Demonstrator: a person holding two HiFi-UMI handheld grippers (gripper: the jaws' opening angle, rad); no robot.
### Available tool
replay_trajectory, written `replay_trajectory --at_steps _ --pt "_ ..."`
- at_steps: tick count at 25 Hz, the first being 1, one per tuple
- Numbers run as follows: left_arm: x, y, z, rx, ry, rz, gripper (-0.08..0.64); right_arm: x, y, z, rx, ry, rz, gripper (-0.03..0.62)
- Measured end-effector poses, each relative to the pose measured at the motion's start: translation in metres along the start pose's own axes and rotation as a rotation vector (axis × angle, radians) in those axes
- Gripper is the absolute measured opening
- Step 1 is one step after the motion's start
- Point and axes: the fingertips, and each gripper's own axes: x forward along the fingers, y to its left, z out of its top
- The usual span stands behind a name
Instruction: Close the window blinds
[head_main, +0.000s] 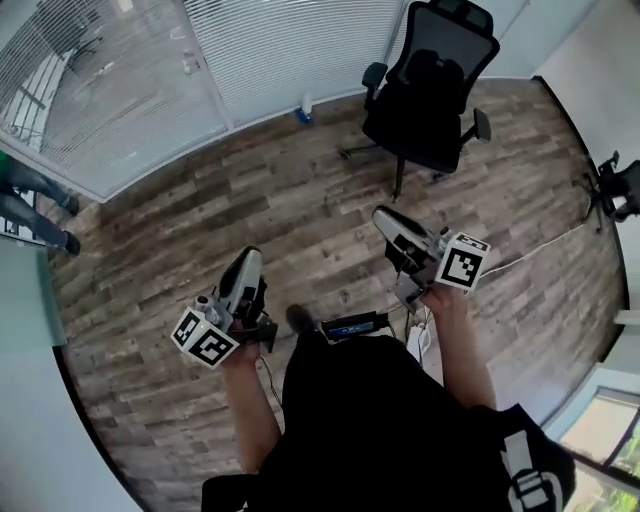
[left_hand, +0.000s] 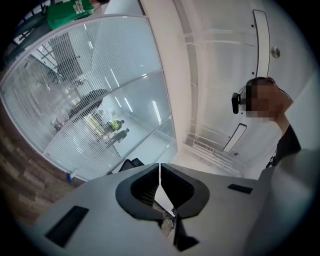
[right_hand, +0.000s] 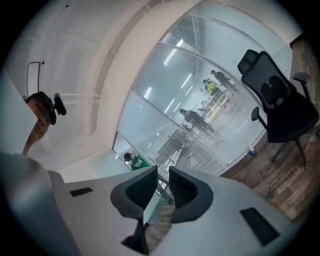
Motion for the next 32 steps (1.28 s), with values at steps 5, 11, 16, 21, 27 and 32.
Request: replay_trajectory --at_steps 5,11,16,21,27,32 --pt "0.013 0.031 0.010 -0.019 0.100 0.022 0.009 0.055 -0.004 -0.007 0.016 0.035 -0.008 0.060" --pt "0.033 0.067 0.026 -0.067 0.118 0.029 0.009 0.105 -0.009 0.001 0.016 0.058 0.013 0.060" --pt "0.035 0.083 0.036 -0.030 0.118 0.079 0.009 0.135 -0.017 0.004 0.017 0.078 0.080 0.060" --pt "0.110 0.134 0.045 -0.020 0.114 0.171 0.009 0.171 -0.092 0.050 0.101 0.120 0.102 0.060" --pt "0.133 0.137 0.053 0.010 0.061 0.183 0.009 0.172 -0.108 0.071 0.092 0.112 0.122 0.060" --pt "0.214 0.164 0.057 0.013 0.012 0.214 0.011 0.178 -0.178 0.133 0.127 0.122 0.136 0.060"
